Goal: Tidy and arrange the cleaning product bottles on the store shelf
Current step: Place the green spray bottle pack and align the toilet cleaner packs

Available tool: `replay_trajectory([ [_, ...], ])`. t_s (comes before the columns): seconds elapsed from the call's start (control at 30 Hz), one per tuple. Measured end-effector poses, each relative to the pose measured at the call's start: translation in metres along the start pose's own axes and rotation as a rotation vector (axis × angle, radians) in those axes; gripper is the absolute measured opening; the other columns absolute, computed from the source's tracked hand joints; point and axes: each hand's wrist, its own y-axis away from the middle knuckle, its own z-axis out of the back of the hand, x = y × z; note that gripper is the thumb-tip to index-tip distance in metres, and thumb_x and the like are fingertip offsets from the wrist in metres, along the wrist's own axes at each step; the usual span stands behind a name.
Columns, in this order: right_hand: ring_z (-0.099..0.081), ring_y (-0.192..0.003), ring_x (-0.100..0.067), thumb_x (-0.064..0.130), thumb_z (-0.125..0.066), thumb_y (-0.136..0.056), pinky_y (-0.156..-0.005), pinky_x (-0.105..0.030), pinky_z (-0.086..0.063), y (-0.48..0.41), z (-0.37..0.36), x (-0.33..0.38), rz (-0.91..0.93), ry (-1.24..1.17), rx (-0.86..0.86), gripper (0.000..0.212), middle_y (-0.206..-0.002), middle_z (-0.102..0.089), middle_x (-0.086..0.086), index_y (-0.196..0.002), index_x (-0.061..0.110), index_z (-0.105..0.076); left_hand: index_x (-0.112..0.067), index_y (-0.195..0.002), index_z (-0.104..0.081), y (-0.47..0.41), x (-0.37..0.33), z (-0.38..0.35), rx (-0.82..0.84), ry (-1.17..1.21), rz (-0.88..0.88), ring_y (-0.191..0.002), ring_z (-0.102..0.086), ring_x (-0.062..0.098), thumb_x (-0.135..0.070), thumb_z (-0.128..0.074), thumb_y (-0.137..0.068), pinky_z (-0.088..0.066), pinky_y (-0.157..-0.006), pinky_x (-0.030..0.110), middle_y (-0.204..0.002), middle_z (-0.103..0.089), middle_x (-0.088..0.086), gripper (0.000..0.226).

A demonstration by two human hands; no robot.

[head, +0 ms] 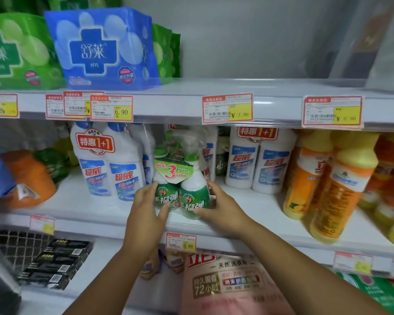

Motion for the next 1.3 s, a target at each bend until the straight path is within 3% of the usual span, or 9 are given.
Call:
replay_trajectory([
  [0.1, -0.057, -0.094, 0.010, 0.012, -0.067, -0.083, -0.082, -0.011, -0.048, 0.002, 0.005, -0.007, -0.023, -0.089, 0.036, 0.062, -0.112, -0.058, 0.023, -0.131, 0.041, -0.041, -0.018, -0.144, -0.033, -0.003, 0.001, -0.001, -0.008, -0.017, 0.021, -0.119, -0.049, 0.019, -0.025, -0.062, -0.089, -0.041, -0.100, 0.034, -0.137, -0.042, 0.005, 0.063],
  [0.2, -0.057, -0.098, 0.000, 0.012, -0.053, -0.093, -0.075, -0.008, -0.044, -0.004, 0.013, -0.005, -0.059, -0.143, -0.122, 0.046, -0.128, -0.057, 0.005, -0.137, 0.025, -0.045, -0.019, -0.145, -0.032, -0.005, 0.002, 0.000, -0.014, -0.028, 0.020, -0.120, -0.046, 0.018, -0.027, -0.062, -0.089, -0.040, -0.099, 0.033, -0.136, -0.044, 0.004, 0.064],
  [0.3, -0.050, -0.117, -0.012, 0.009, -0.048, -0.096, -0.084, -0.008, -0.032, -0.024, 0.023, -0.002, 0.031, -0.077, -0.287, 0.045, -0.135, -0.052, -0.004, -0.140, 0.013, -0.042, -0.021, -0.145, -0.031, -0.007, 0.004, 0.001, -0.011, -0.029, 0.027, -0.122, -0.045, 0.019, -0.030, -0.062, -0.088, -0.041, -0.100, 0.035, -0.137, -0.044, 0.005, 0.065],
  [0.43, -0.043, -0.128, -0.017, 0.012, -0.044, -0.098, -0.092, -0.014, -0.028, -0.056, 0.028, 0.002, 0.113, -0.035, -0.327, 0.047, -0.142, -0.047, -0.004, -0.144, 0.017, -0.036, -0.024, -0.147, -0.027, -0.007, 0.007, 0.002, 0.010, -0.023, 0.038, -0.124, -0.047, 0.022, -0.031, -0.063, -0.088, -0.039, -0.102, 0.036, -0.139, -0.046, 0.005, 0.069],
  [0.63, -0.043, -0.132, -0.023, 0.018, -0.045, -0.098, -0.105, -0.031, -0.034, -0.095, 0.020, -0.008, 0.084, -0.099, -0.377, 0.051, -0.145, -0.044, -0.005, -0.146, 0.020, -0.030, -0.028, -0.146, -0.027, -0.007, 0.013, -0.001, 0.017, -0.002, 0.041, -0.124, -0.047, 0.018, -0.028, -0.065, -0.086, -0.039, -0.101, 0.033, -0.136, -0.049, 0.001, 0.072],
  [0.9, -0.054, -0.122, -0.028, 0.036, -0.055, -0.093, -0.097, -0.036, -0.043, -0.122, 0.019, -0.002, -0.048, -0.049, -0.454, 0.048, -0.136, -0.055, -0.009, -0.135, 0.016, -0.043, -0.028, -0.146, -0.028, -0.008, 0.021, -0.001, 0.037, -0.004, 0.041, -0.121, -0.050, 0.016, -0.030, -0.064, -0.086, -0.038, -0.099, 0.028, -0.136, -0.049, 0.001, 0.070],
  [1.07, -0.063, -0.098, -0.029, 0.037, -0.060, -0.089, -0.071, -0.027, -0.038, -0.123, 0.031, 0.001, -0.015, 0.199, -0.516, 0.031, -0.110, -0.068, -0.011, -0.107, 0.012, -0.063, -0.029, -0.146, -0.027, -0.009, 0.024, -0.002, 0.039, 0.014, 0.038, -0.120, -0.051, 0.015, -0.033, -0.063, -0.087, -0.039, -0.097, 0.028, -0.137, -0.049, 0.001, 0.069],
  [1.2, -0.065, -0.094, -0.028, 0.036, -0.064, -0.085, -0.078, -0.035, -0.050, -0.110, 0.034, -0.003, 0.015, 0.156, -0.551, 0.029, -0.104, -0.071, -0.011, -0.099, 0.010, -0.064, -0.030, -0.146, -0.026, -0.007, 0.023, -0.002, 0.044, 0.022, 0.036, -0.122, -0.049, 0.015, -0.034, -0.063, -0.087, -0.039, -0.100, 0.031, -0.139, -0.046, 0.000, 0.070],
  [1.3, -0.065, -0.092, -0.026, 0.036, -0.064, -0.086, -0.070, -0.027, -0.041, -0.092, 0.046, -0.007, 0.013, 0.216, -0.579, 0.027, -0.102, -0.071, -0.008, -0.099, 0.012, -0.064, -0.033, -0.146, -0.025, -0.007, 0.021, -0.003, 0.044, 0.052, 0.013, -0.123, -0.047, 0.013, -0.037, -0.065, -0.084, -0.040, -0.101, 0.031, -0.138, -0.045, -0.003, 0.073],
])
